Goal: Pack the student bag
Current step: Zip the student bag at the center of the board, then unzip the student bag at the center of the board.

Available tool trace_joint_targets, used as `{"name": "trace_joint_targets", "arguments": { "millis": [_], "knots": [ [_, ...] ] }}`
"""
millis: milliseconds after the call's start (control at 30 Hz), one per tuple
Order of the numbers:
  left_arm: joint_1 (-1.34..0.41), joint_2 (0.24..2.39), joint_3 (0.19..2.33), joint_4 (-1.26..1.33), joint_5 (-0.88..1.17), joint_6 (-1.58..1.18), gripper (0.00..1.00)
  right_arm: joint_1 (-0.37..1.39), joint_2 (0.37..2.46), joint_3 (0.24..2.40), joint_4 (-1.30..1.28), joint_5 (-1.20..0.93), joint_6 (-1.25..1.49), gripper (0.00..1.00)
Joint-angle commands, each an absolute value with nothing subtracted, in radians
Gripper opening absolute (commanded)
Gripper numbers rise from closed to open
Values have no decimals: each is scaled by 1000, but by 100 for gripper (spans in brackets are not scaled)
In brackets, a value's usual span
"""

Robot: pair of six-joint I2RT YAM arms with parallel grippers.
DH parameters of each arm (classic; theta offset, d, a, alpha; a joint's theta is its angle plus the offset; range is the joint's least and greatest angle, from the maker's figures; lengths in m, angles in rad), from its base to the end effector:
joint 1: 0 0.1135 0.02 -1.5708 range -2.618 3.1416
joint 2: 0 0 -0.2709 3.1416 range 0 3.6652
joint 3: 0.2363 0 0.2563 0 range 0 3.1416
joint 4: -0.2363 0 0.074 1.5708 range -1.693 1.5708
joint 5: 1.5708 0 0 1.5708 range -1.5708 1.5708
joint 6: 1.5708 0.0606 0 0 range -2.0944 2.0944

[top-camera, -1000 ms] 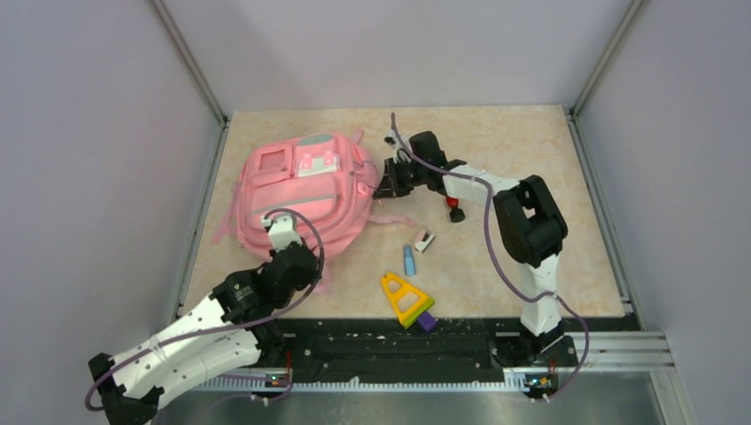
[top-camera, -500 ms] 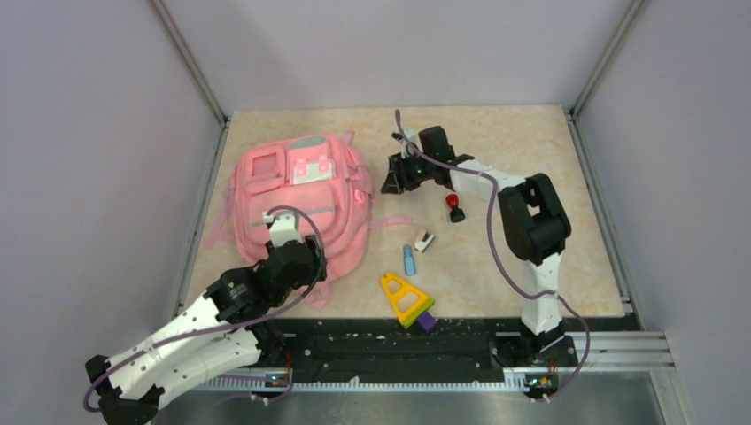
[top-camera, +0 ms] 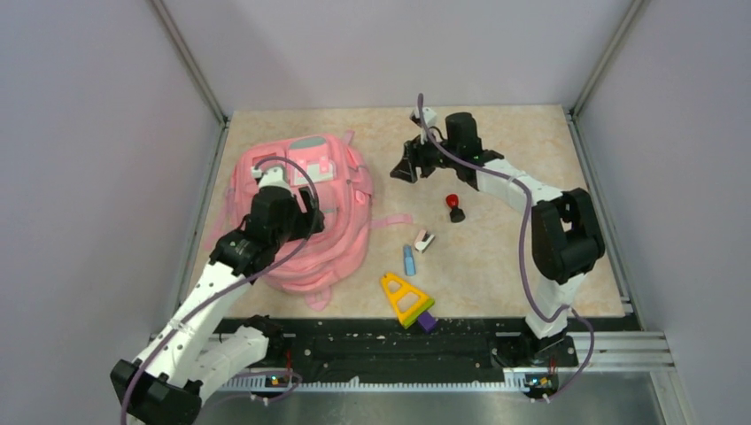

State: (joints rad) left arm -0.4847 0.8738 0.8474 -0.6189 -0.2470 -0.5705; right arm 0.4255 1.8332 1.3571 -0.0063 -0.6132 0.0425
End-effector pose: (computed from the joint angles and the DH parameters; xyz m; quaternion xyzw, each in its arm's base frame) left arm 0.1864 -0.0814 0.2948 -0.0930 0.8848 -0.1278 0.4383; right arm 0.3943 0.2170 0.2569 -0.3086 0.7710 0.3656 0.4203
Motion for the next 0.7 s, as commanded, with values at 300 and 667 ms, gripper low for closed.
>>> {"name": "trace_joint_targets", "arguments": {
  "millis": [300,667],
  "knots": [
    [-42,889,846,-411,-225,-488,80,575,1959,1583,52,-791,-76,62],
    [25,873,685,-352,-214,-527,81,692,2025,1571,126,-595,110,60]
  ]
}}
